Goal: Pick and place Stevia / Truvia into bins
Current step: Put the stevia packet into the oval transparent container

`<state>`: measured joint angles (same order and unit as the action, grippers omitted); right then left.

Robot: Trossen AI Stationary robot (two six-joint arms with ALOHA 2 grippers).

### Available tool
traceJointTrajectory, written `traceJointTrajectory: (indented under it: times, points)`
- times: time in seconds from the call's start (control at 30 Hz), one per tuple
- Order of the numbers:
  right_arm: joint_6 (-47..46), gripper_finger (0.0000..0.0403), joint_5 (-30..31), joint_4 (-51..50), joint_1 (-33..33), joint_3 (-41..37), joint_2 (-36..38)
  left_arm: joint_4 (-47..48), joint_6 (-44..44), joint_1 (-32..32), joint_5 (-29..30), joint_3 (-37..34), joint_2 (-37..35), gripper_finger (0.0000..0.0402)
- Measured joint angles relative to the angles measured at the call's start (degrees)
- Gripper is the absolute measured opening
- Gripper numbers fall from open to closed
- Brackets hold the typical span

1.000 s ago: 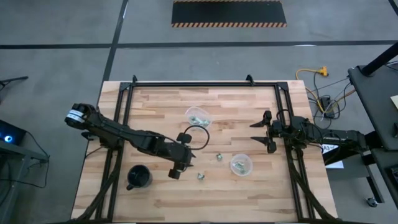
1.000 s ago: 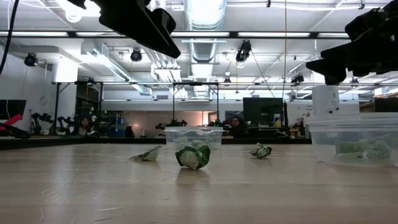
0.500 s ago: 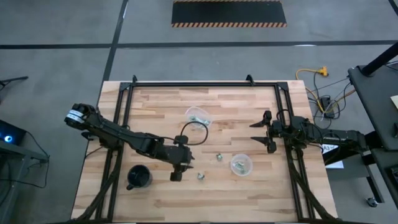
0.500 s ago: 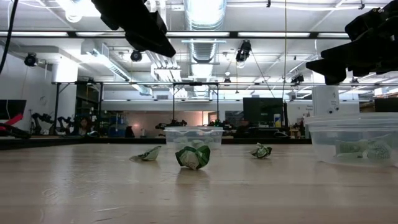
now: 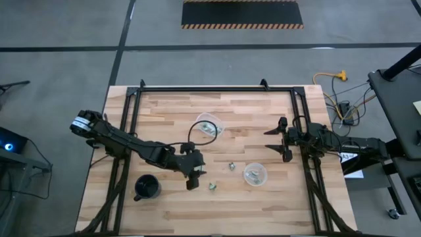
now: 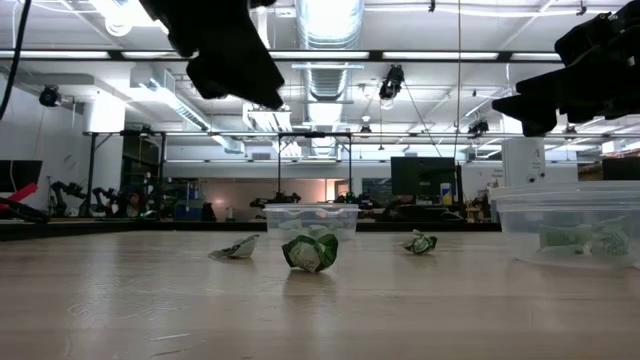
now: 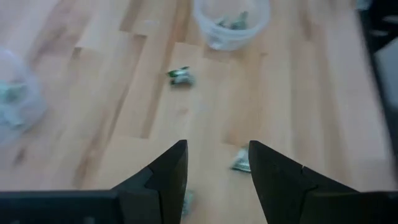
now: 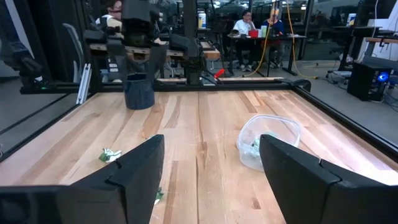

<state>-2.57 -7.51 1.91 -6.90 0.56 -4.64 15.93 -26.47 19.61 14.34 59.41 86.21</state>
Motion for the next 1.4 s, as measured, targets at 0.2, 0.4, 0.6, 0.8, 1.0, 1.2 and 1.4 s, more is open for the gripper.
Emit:
traceJointTrajectory:
  times: [0.2,0.4,0.6,0.8,1.0,1.2,1.4]
  points:
    - [-0.01,0.0254,0.03,0.0,-0.01,0.0,0.0,-0.75,-0.86,-0.95,4.1,0.61,3.61,0.0153]
    - [-0.01,0.0249,0.02,0.0,0.0,-0.02,-0.01,-1.37,-5.75,-1.57,4.59,3.06,6.51,0.0152]
    - [-0.02,0.0252,0.02,0.0,-0.02,-0.02,-0.02,1.18,-7.7,-0.86,11.08,7.14,7.53,0.0131]
    - [-0.02,0.0252,-0.02,-0.02,-0.01,-0.02,-0.01,1.61,-11.83,-0.28,9.98,9.1,8.76,0.0105]
    - [0.0,0.0247,0.0,-0.02,0.0,-0.02,0.0,5.69,-17.27,-0.47,10.0,9.1,10.31,0.01]
    - [-0.02,0.025,0.01,-0.02,-0.02,-0.02,-0.04,10.78,-22.79,-0.47,10.01,10.79,10.78,0.0099]
    - [-0.01,0.0254,0.02,-0.02,-0.02,-0.02,-0.02,10.49,-22.7,0.26,10.05,14.22,12.43,0.0099]
